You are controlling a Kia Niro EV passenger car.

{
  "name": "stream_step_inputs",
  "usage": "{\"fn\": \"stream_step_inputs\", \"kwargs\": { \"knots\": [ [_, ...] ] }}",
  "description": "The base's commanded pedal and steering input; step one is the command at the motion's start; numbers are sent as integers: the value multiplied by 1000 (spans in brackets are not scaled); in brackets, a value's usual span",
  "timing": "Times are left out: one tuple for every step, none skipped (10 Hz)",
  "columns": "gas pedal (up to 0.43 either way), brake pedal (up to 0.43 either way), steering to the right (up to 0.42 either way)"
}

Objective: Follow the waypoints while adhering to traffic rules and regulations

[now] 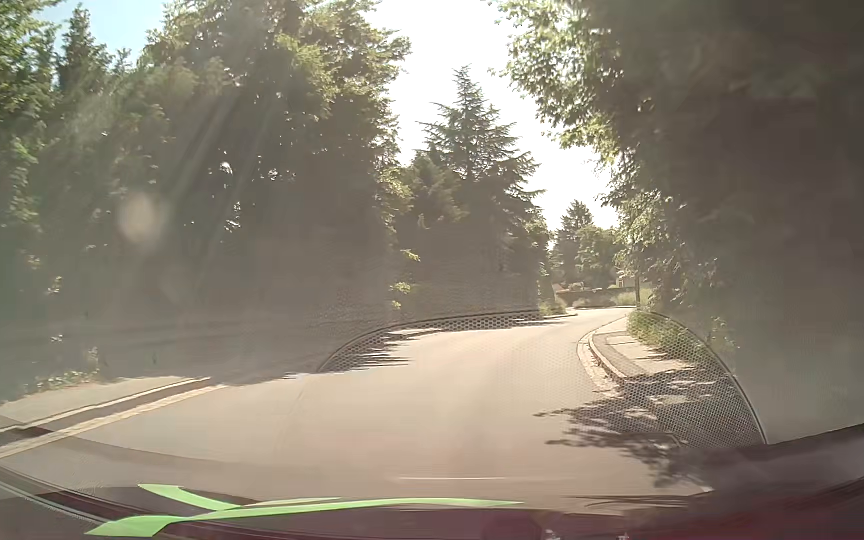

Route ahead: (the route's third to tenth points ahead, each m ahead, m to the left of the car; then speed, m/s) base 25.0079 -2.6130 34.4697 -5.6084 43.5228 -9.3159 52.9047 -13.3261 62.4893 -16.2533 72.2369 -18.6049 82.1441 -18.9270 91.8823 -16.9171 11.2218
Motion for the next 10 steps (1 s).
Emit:
{"fn": "stream_step_inputs", "kwargs": {
  "knots": [
    [28,0,25],
    [28,0,27],
    [28,0,30],
    [28,0,32],
    [28,0,34],
    [28,0,36],
    [28,0,39],
    [28,0,43],
    [28,0,48],
    [28,0,53]
  ]
}}
